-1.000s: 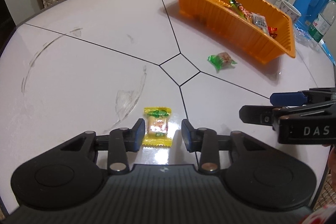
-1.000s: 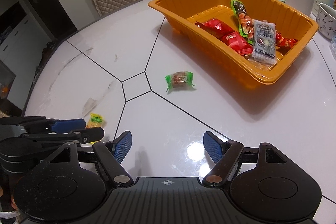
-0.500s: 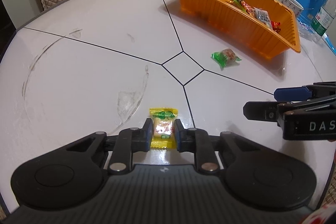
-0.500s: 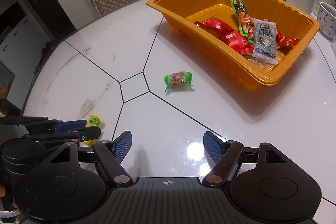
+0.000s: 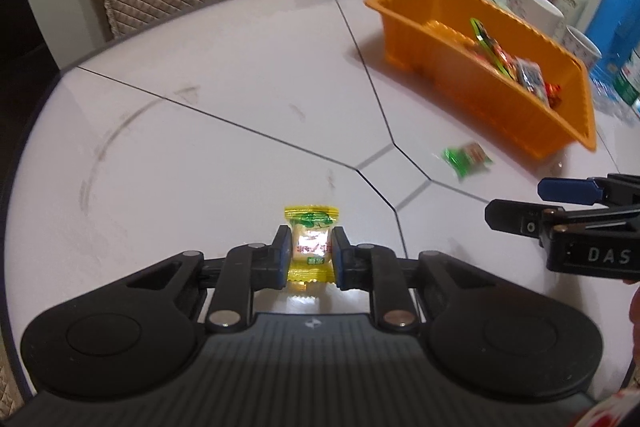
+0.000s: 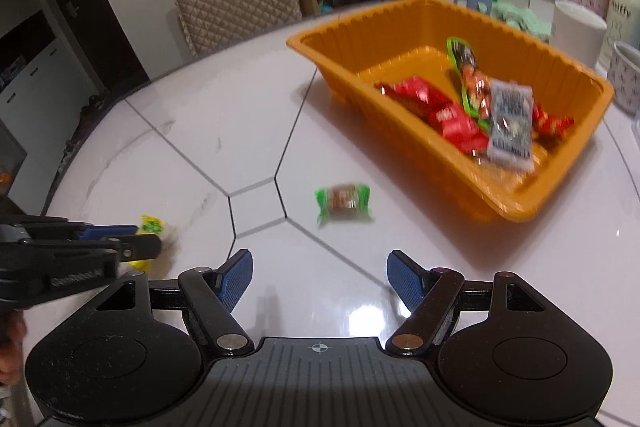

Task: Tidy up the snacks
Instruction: 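Grasp the green-wrapped candy with the right tool while the left tool holds the yellow packet, then carry the yellow packet and green candy over the orange tray with both tools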

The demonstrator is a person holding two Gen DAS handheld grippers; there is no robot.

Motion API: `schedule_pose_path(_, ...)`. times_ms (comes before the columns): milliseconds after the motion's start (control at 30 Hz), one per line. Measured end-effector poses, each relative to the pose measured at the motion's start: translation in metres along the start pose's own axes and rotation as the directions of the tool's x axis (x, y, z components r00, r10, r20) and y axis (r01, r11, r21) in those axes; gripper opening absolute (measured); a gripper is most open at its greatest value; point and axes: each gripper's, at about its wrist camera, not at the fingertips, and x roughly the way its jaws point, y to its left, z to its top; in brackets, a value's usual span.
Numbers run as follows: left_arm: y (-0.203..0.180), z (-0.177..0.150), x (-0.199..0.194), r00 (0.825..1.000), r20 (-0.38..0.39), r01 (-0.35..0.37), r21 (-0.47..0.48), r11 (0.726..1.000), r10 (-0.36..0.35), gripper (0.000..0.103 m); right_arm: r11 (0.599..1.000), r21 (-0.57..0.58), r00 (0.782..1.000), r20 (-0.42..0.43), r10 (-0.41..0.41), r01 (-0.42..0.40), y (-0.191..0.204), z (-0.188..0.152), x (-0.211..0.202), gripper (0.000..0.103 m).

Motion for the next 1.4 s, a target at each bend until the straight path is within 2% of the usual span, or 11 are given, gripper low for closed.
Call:
schedule_pose_path(100,0.005,0.006,0.0,1.0,0.009,-0.008,-0.007,1.0,0.008,0.019,1.0,-0.004,0.999,0.034,-0.017,0.017,0.003,0.005,0.008,0.074)
schedule_pose_path(167,0.008,0.008,0.001,1.0,0.011,-0.013,-0.008,1.0,0.013,0.019,1.0,-0.006,0.999,0.043,-0.027,0.027,0.004,0.008,0.014,0.067)
schedule_pose_path(233,0.01,0.011,0.003,1.0,0.011,-0.015,-0.01,1.0,0.015,0.019,1.0,-0.003,0.999,0.04,-0.03,0.03,0.004,0.012,0.02,0.063)
schedule_pose_path(900,0.017,0.018,0.016,1.0,0.001,-0.014,-0.026,1.0,0.014,0.019,0.995,-0.031,0.995,0.04,-0.096,0.097,0.001,0.016,0.052,0.047)
schedule_pose_path(1000,0.017,0.018,0.017,1.0,-0.002,-0.013,-0.028,1.0,0.013,0.019,0.994,-0.044,0.994,0.043,-0.103,0.105,0.002,0.016,0.053,0.042)
schedule_pose_path(1100,0.017,0.018,0.018,1.0,-0.003,-0.012,-0.027,1.0,0.012,0.019,0.991,-0.06,0.992,0.044,-0.12,0.122,0.002,0.016,0.054,0.033)
schedule_pose_path(1400,0.015,0.017,0.017,1.0,-0.003,-0.009,-0.023,1.0,0.009,0.019,0.988,-0.101,0.993,0.042,-0.112,0.116,0.004,0.015,0.055,0.028)
